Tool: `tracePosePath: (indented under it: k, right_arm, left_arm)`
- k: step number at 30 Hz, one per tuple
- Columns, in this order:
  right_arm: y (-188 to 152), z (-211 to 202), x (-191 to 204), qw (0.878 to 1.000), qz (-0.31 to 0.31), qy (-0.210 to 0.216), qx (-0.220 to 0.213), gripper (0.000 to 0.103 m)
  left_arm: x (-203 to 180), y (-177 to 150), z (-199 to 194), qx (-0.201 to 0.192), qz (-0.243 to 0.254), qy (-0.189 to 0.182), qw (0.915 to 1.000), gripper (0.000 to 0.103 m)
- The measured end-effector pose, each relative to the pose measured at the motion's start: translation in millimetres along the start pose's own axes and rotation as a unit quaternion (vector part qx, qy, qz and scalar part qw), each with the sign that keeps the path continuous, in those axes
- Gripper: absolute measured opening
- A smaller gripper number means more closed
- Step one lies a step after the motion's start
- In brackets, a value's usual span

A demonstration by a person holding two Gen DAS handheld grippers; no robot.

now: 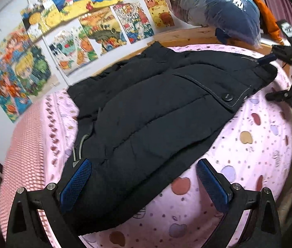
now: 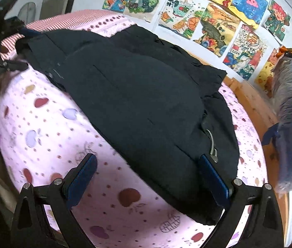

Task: Fold large clothes
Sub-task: 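Grasp the edge of the black jacket with both tools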

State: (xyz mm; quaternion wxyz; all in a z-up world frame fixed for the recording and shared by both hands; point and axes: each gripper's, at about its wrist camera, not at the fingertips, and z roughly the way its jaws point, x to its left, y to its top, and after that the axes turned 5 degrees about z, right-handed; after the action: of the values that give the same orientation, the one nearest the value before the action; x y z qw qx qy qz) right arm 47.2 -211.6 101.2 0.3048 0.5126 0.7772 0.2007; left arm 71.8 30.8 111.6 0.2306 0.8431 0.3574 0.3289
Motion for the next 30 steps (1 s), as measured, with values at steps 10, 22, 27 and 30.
tracePosePath:
  k: [10,22,27,30]
  right_arm:
    - [-0.2,10.8,-15.8,0.997,-0.021,-0.072,0.016,0.1]
    - [2.1,0.1,-31.3,0.988,0.028,-0.139,-0.064,0.092]
    - [6.6,-8.7,-41.7,0.987,0.06,-0.108,-0.106,0.05]
    - [17.7,-15.7,-45.8,0.983,0.058,-0.106,-0.135,0.039]
  left_arm:
    - [-4.3,-10.7,2.0,-0.001,0.013,0.12,0.9927,0.103]
    - [23.3,-10.7,-4.8,-0.041,-0.041,0.155,0.9862,0.074]
    - [28.1,9.7,-11.9,-0.07,-0.028,0.147,0.9863,0.035]
    - [34.8,27.4,-12.6,-0.075,-0.026,0.144,0.9864,0.021]
